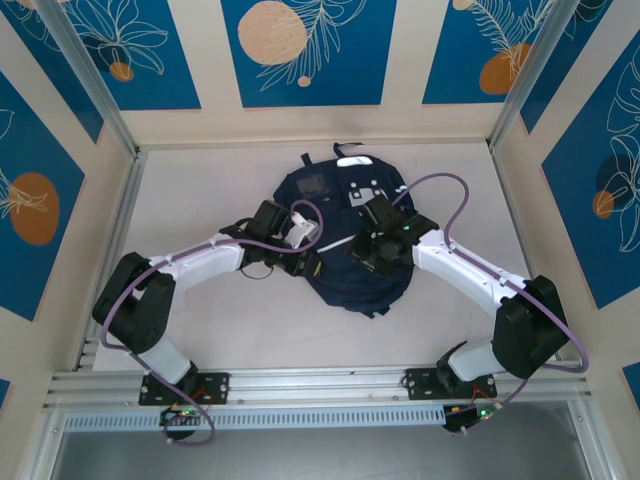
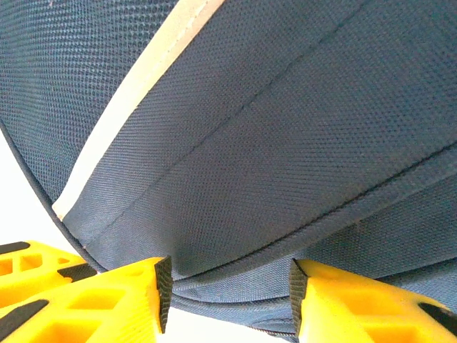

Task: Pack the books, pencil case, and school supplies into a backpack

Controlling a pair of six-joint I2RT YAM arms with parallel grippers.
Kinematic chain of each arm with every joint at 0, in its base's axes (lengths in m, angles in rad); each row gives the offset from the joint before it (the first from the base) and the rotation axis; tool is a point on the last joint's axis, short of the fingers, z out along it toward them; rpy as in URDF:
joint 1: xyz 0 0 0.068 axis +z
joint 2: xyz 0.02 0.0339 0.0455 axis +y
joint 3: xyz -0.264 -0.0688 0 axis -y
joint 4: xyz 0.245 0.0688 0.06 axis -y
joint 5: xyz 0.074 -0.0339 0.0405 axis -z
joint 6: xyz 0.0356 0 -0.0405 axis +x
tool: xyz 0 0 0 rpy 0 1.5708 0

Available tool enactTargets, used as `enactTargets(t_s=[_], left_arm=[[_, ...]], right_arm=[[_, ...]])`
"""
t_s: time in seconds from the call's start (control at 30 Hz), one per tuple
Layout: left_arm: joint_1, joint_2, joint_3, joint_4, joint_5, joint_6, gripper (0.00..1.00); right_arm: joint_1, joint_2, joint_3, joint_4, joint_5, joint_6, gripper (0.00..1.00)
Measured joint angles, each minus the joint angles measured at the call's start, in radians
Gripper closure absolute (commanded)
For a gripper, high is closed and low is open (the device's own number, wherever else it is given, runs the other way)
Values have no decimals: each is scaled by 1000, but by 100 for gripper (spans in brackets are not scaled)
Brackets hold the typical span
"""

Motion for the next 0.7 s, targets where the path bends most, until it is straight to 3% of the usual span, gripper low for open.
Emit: enactTargets(t_s=[0.1, 0.27, 0.53, 0.7], left_arm=[[0, 1, 0, 0, -20, -3, 66], [0, 8, 0, 2, -21, -23, 61], [-2, 33, 0, 26, -4, -47, 65], [-13, 60, 2, 34, -11, -59, 75]], right_arm=[[2, 5, 0, 0, 0, 0, 51], [6, 18, 2, 0, 0, 0, 51], [11, 26, 5, 0, 0, 0, 51], [12, 32, 6, 0, 0, 0, 52]])
